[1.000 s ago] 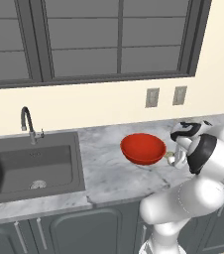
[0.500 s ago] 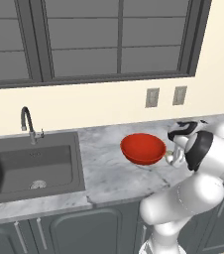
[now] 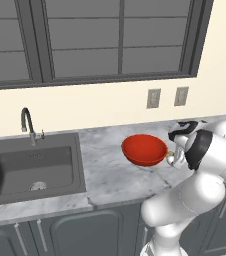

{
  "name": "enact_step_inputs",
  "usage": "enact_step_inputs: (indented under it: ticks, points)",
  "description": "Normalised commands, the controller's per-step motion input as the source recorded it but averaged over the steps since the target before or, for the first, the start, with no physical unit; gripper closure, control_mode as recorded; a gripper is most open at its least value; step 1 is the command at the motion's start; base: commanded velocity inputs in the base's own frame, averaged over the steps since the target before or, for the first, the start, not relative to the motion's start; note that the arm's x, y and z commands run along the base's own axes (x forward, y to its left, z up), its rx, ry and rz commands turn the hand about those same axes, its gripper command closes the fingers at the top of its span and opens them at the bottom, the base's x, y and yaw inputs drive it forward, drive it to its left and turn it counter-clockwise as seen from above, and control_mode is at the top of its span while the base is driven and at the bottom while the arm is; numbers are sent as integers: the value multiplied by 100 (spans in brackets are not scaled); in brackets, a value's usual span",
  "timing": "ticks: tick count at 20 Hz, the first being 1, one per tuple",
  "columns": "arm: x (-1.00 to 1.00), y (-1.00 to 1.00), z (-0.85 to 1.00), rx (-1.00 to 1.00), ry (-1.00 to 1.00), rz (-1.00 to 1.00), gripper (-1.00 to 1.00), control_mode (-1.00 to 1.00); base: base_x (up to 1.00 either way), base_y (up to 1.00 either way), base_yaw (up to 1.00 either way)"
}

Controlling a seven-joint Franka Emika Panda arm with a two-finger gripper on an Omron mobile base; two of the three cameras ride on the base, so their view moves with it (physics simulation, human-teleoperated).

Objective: Gather the eggs and milk located in the vicinity of the sink area and place them right next to the bowl.

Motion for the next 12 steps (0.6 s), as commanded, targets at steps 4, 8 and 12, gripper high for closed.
enact_step_inputs:
  ticks: [4,8,12]
  points:
    - [0,0,0,0,0,0,-100,-100,0,0,0]
    - [0,0,0,0,0,0,-100,-100,0,0,0]
    - [0,0,0,0,0,0,-100,-100,0,0,0]
